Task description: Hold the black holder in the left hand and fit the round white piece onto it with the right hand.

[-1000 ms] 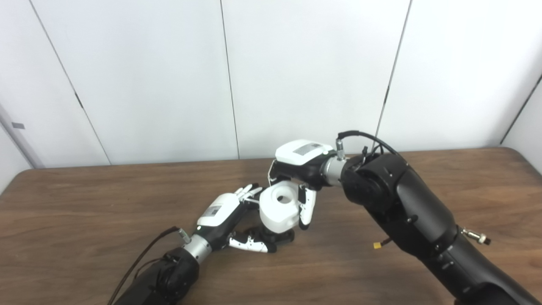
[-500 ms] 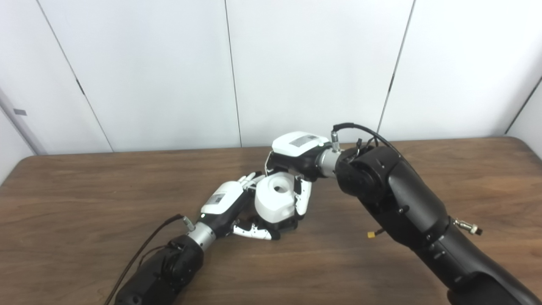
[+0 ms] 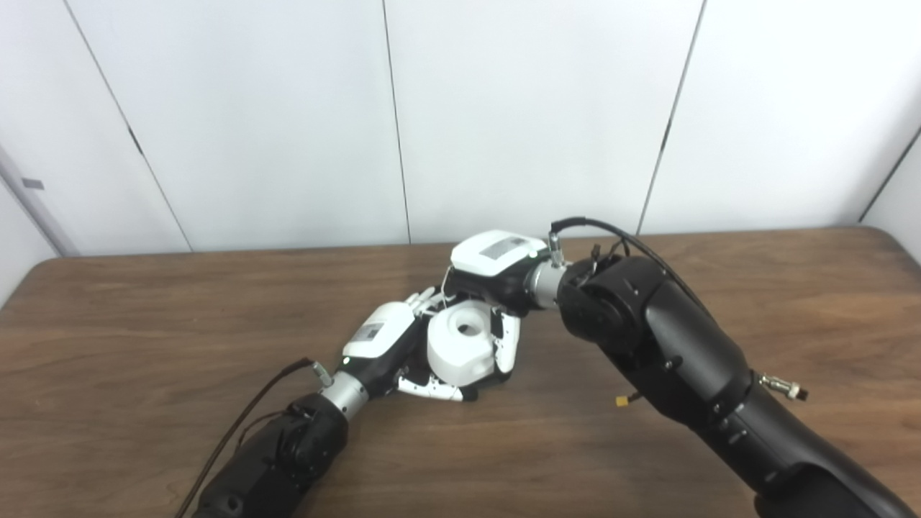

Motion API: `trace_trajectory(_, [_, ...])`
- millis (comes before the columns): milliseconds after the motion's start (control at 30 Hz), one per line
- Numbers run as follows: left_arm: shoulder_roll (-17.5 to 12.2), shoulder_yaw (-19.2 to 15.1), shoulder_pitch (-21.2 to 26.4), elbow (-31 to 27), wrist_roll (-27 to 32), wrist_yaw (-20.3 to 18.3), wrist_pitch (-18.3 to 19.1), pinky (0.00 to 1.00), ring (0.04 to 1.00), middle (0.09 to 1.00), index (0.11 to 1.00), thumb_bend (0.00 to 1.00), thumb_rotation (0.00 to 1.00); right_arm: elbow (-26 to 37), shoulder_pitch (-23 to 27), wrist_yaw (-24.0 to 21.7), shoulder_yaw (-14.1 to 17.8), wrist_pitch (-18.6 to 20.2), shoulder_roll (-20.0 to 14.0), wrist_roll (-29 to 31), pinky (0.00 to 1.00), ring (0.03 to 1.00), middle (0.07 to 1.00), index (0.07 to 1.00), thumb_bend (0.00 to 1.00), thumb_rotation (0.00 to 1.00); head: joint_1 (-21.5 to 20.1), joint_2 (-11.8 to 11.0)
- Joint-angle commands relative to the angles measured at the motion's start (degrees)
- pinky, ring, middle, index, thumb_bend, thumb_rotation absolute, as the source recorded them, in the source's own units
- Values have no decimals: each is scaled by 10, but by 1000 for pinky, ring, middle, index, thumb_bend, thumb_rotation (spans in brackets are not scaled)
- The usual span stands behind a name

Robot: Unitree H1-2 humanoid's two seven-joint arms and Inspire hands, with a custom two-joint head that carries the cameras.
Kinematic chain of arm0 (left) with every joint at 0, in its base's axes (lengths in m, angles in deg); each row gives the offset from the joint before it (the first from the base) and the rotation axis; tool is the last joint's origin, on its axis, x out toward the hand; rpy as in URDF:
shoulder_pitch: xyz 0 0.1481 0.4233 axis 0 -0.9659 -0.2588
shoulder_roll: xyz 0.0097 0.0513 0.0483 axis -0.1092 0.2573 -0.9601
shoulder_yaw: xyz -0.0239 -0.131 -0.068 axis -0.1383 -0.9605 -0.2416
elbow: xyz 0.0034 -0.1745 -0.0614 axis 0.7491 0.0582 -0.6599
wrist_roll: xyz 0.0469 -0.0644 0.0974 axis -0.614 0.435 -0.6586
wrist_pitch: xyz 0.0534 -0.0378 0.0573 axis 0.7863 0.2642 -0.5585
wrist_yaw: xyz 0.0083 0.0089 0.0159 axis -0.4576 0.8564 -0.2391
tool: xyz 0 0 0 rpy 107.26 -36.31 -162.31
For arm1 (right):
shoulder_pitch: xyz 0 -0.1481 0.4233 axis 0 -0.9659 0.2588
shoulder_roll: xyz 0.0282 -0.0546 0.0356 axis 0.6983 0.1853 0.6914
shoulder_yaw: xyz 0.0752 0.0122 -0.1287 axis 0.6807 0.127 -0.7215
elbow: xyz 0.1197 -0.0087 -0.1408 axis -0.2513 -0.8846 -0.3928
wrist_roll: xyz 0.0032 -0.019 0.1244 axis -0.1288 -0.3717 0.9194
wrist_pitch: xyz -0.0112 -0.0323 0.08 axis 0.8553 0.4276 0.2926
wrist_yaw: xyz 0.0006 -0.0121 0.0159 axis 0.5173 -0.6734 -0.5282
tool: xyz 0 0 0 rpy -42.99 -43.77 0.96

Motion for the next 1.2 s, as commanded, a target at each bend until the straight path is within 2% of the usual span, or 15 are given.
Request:
trace_trajectory(0, [25, 40, -51, 24, -39, -53, 30, 1000, 1000, 955, 481, 525, 70, 6, 15, -2, -10, -16, 6, 2, 660, 642, 605, 481, 524, 137, 1, 0])
trace_trajectory(367, [23, 41, -56, 16, -41, -51, 34, 1000, 1000, 954, 482, 525, 69, 8, 3, -10, -27, -19, 0, 1, 658, 627, 581, 479, 525, 136, 1, 1])
trace_trajectory(433, [23, 41, -55, 16, -41, -52, 34, 1000, 1000, 954, 482, 525, 69, 11, 4, -12, -25, -17, -3, 2, 653, 646, 616, 487, 524, 143, -1, 0])
trace_trajectory(500, [22, 40, -54, 17, -39, -54, 34, 1000, 1000, 956, 482, 525, 70, 14, 4, -9, -20, -17, -4, 6, 637, 689, 709, 731, 794, 228, -1, 0])
trace_trajectory(600, [22, 38, -54, 19, -35, -55, 35, 1000, 1000, 955, 482, 525, 70, 21, 0, 8, -7, -14, -4, 12, 627, 740, 815, 897, 903, 257, -1, 0])
trace_trajectory(700, [22, 36, -54, 18, -36, -52, 33, 1000, 1000, 953, 482, 525, 68, 26, 0, 22, 5, -10, -2, 19, 631, 775, 868, 964, 927, 255, -2, 0])
trace_trajectory(1167, [14, 34, -55, 15, -33, -57, 31, 1000, 1000, 952, 481, 525, 69, 28, 6, 29, 17, -5, 1, 18, 635, 785, 874, 959, 951, 236, -5, 1])
